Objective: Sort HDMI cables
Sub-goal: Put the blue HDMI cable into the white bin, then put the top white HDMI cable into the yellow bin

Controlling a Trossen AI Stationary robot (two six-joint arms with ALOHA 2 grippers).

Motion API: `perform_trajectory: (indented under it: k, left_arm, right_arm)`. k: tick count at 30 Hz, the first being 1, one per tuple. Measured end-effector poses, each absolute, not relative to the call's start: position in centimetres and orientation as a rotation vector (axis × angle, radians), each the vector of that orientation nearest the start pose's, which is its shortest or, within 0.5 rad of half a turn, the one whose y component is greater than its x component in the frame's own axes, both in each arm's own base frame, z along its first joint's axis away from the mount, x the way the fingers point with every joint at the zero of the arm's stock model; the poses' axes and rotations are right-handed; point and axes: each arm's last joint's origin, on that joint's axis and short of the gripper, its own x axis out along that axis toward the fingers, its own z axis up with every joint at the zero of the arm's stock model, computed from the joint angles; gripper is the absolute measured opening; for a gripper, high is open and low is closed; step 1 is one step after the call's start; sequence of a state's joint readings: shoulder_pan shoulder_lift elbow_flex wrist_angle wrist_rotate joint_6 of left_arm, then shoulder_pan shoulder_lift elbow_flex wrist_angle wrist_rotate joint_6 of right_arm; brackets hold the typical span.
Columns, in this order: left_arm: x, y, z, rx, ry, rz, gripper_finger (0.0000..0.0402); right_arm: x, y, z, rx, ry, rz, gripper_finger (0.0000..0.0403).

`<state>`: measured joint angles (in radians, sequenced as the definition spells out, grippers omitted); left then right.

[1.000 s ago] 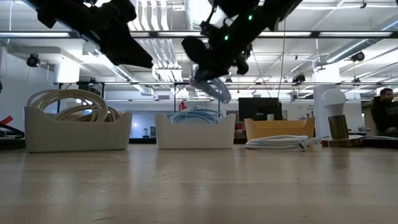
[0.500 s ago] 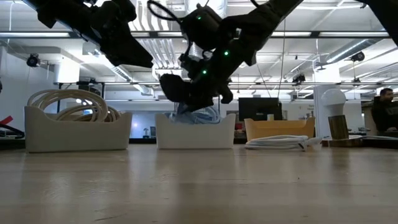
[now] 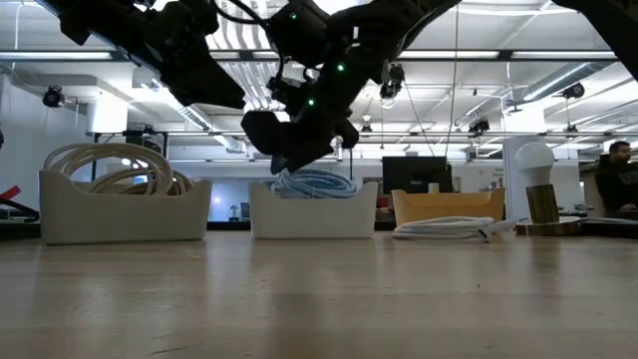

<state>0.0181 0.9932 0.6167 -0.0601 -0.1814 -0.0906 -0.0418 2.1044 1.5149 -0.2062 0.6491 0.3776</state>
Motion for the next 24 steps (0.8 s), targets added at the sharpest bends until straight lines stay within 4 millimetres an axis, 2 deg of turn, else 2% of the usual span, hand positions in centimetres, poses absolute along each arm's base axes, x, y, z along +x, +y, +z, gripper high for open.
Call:
perform_trajectory:
  k: [8,13,19,24]
  left_arm:
    - [21.3,0.9,25.0,-0.074,0.424,0.22,0.017]
    - [21.3,0.9,25.0,-0.075,0.424,0.22,0.017]
    - [21.3,0.9,25.0,-0.075,0.425,0.22,0.017]
    - [21.3,0.9,24.9,-0.075,0.432,0.22,0.017]
  right_arm:
    - [45.9,-3.0,19.6,0.003,0.672,-0.733,0.0175]
    - [45.4,-1.8,21.4,-0.046,0.75,-0.707,0.0182]
    - [43.8,-0.2,23.2,-0.076,0.873,-0.703,0.0182]
    - [41.4,0.8,23.9,-0.034,0.961,-0.747,0.0183]
